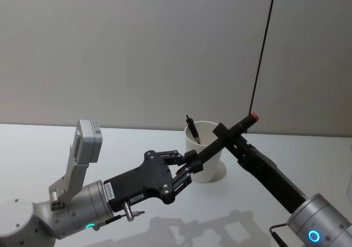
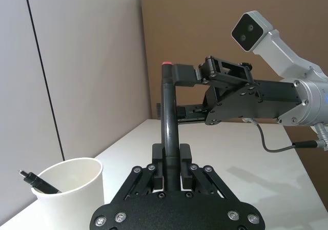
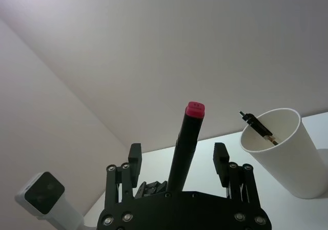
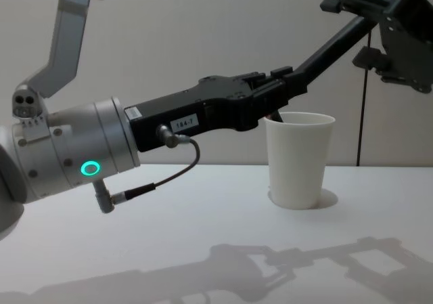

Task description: Place the pen into the pen holder.

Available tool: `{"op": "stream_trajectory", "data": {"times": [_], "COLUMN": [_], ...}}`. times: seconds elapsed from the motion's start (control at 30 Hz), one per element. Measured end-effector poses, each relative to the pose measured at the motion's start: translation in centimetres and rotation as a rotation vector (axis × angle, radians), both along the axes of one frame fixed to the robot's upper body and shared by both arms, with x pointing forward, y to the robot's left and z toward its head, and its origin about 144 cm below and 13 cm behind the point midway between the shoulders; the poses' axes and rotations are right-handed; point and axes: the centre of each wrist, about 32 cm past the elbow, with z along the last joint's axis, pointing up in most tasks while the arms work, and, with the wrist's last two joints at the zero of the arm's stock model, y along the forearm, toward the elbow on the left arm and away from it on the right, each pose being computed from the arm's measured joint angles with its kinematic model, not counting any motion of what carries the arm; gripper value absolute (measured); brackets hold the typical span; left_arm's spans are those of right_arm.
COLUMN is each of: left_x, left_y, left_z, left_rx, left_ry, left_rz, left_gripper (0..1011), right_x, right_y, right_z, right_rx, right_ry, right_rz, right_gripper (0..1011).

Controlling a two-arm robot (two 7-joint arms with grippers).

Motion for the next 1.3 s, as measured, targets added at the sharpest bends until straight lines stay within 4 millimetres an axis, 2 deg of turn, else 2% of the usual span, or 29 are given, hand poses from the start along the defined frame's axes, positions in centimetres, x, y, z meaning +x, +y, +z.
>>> {"op": "stream_trajectory", "data": {"times": [0.33, 0.43, 0.73, 1.0, 1.17, 1.23, 1.3], "left_x": [0.00, 0.00, 0.00, 0.00, 0.00, 0.00, 0.00], "left_y": [0.00, 0.00, 0.00, 0.00, 0.00, 0.01, 0.00], "left_z": [0.00, 0.00, 0.00, 0.00, 0.00, 0.00, 0.00], "left_rx": [0.000, 0.000, 0.000, 0.000, 0.000, 0.000, 0.000], "left_ry": [0.000, 0.000, 0.000, 0.000, 0.000, 0.000, 0.000], "left_rz": [0.000, 0.000, 0.000, 0.000, 0.000, 0.000, 0.000], "left_gripper": [191, 191, 191, 191, 292, 393, 434], "right_x": [0.02, 0.02, 0.03, 0.03, 0.03, 0.03, 0.03], "right_y": [0.04, 0.05, 0.08, 0.08, 0.07, 0.07, 0.07], "right_z": [-0.01, -0.01, 0.01, 0.01, 0.00, 0.00, 0.01], "right_rx": [0.000, 0.000, 0.000, 0.000, -0.001, -0.001, -0.001], "right_ry": [0.002, 0.002, 0.002, 0.002, 0.003, 0.003, 0.003], "right_rz": [-0.003, -0.004, -0.004, -0.004, -0.006, -0.006, -0.006], "right_gripper": [624, 502, 226, 207, 207, 207, 207]}}
